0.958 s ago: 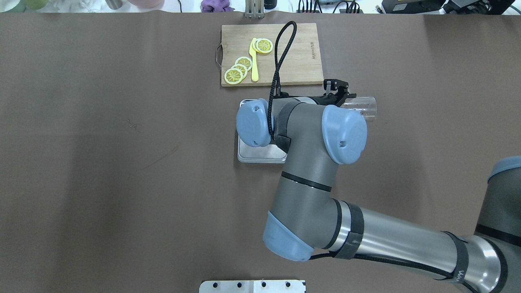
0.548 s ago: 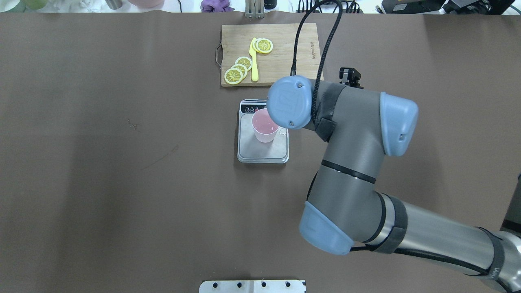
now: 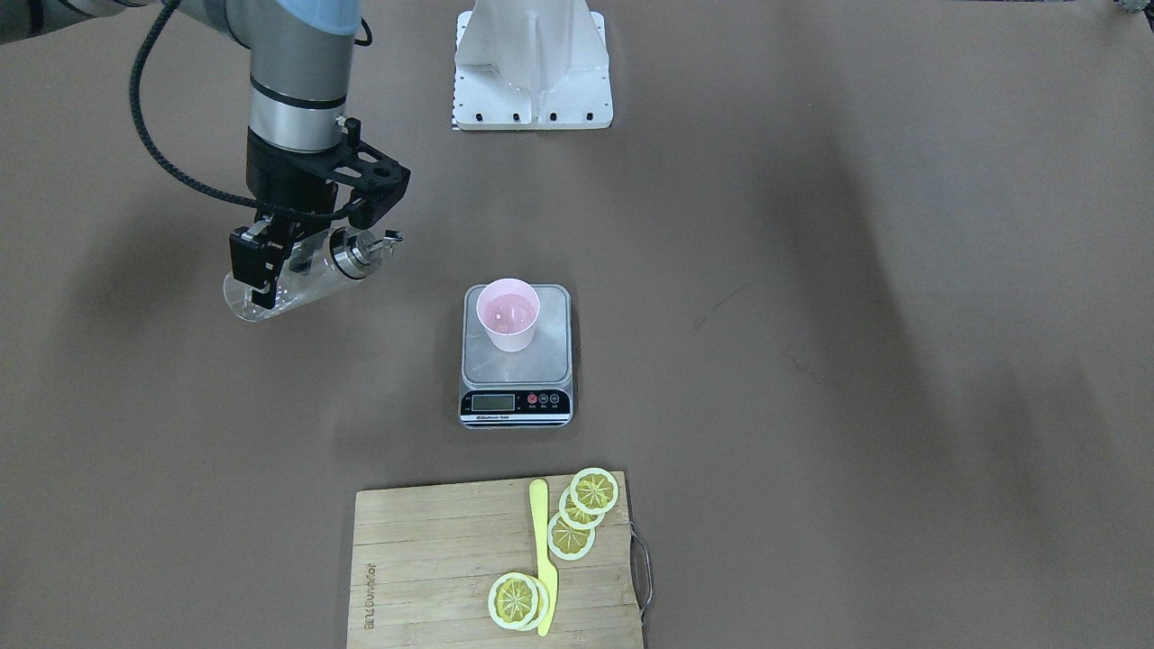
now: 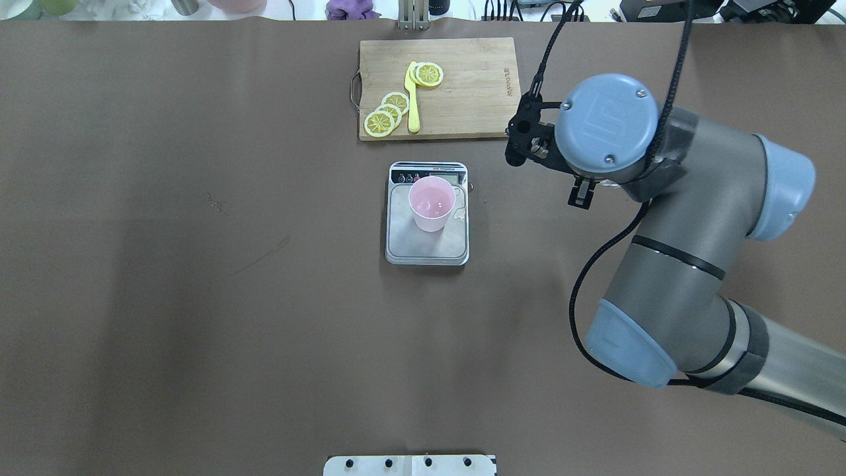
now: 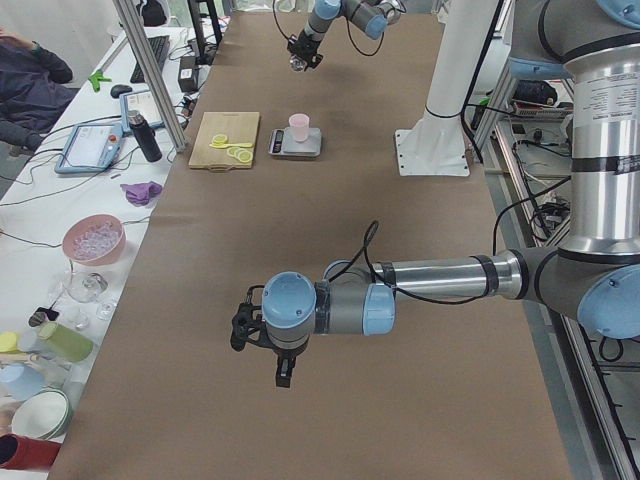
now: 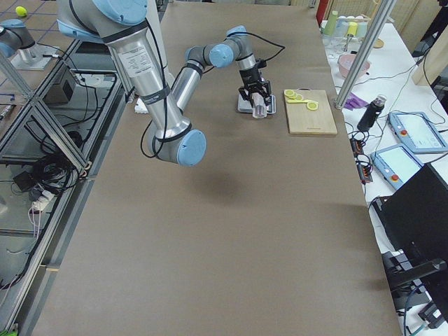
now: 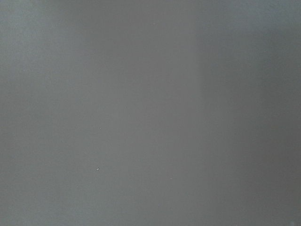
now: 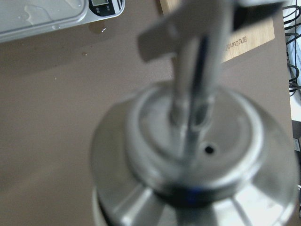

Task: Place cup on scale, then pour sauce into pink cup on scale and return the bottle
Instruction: 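Carry the bottle back toward its original spot with the right gripper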

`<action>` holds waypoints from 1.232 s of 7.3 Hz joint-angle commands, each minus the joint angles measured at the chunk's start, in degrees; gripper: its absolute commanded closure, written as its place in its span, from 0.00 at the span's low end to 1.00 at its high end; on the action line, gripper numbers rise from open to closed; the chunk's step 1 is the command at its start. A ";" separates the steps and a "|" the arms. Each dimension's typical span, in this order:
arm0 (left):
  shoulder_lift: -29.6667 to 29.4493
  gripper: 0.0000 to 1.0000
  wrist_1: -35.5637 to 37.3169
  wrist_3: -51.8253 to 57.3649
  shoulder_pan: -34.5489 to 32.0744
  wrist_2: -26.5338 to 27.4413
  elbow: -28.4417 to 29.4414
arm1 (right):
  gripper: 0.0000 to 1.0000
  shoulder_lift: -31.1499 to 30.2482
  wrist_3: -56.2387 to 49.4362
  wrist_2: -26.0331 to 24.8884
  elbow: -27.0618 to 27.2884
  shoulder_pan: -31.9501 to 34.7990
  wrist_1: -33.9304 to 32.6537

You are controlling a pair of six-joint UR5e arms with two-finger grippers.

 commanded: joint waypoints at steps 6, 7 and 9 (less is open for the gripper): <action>0.00 0.02 -0.62 0.00 0.00 0.02 0.00 | 1.00 -14.31 0.29 21.73 -0.56 8.83 30.47; 0.00 0.02 -0.62 0.00 0.00 0.02 0.09 | 1.00 -16.16 0.46 24.81 -1.44 10.32 34.87; 0.00 0.02 -0.62 0.00 0.00 0.02 0.09 | 1.00 -19.59 0.64 29.91 -4.86 13.30 45.32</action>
